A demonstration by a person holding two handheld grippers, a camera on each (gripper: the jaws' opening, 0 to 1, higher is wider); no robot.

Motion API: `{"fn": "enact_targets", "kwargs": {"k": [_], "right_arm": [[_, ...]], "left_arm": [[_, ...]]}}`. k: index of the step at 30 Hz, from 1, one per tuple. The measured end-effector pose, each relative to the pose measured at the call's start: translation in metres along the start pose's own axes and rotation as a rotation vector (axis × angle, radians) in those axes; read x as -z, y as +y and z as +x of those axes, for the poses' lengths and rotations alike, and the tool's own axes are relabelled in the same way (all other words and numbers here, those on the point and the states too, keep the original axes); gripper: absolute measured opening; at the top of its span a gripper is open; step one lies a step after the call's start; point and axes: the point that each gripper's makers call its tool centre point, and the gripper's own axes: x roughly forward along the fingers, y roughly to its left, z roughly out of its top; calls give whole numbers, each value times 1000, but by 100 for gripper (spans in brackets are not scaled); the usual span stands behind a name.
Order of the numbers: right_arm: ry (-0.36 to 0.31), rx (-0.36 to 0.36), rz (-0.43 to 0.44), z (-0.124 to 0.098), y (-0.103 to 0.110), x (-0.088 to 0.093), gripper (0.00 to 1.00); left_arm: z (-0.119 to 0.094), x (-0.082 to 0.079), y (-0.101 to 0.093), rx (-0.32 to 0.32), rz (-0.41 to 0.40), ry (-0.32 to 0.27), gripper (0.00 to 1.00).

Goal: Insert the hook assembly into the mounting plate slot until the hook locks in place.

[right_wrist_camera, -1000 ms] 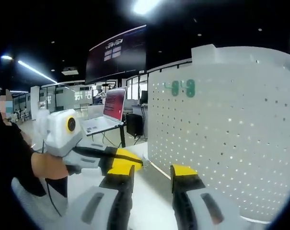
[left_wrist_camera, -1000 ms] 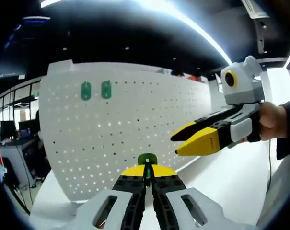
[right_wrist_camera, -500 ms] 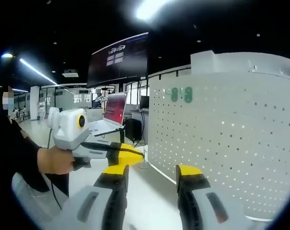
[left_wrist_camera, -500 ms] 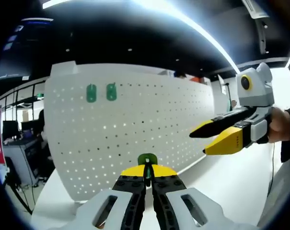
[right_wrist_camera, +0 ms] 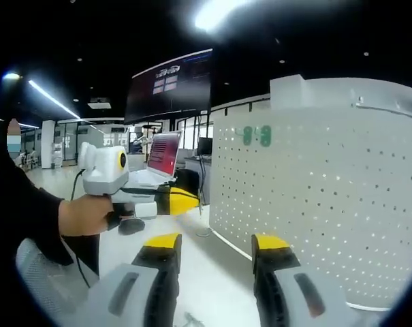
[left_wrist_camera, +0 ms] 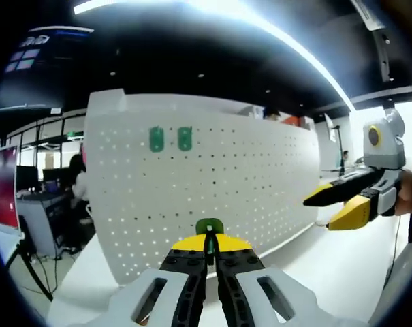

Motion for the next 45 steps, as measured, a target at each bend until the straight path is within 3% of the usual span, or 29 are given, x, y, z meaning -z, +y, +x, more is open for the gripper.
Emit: {"fn": "enact_targets", "kwargs": {"k": [27,45], "right_arm": [[-40,22,23,-10,-12,0,38],[-59,3,46,-12,-14,-4,38]], "left_arm": [[17,-70,43,-121,76,-48,3],[42,-111,75,-199,136,-69,3]]}}
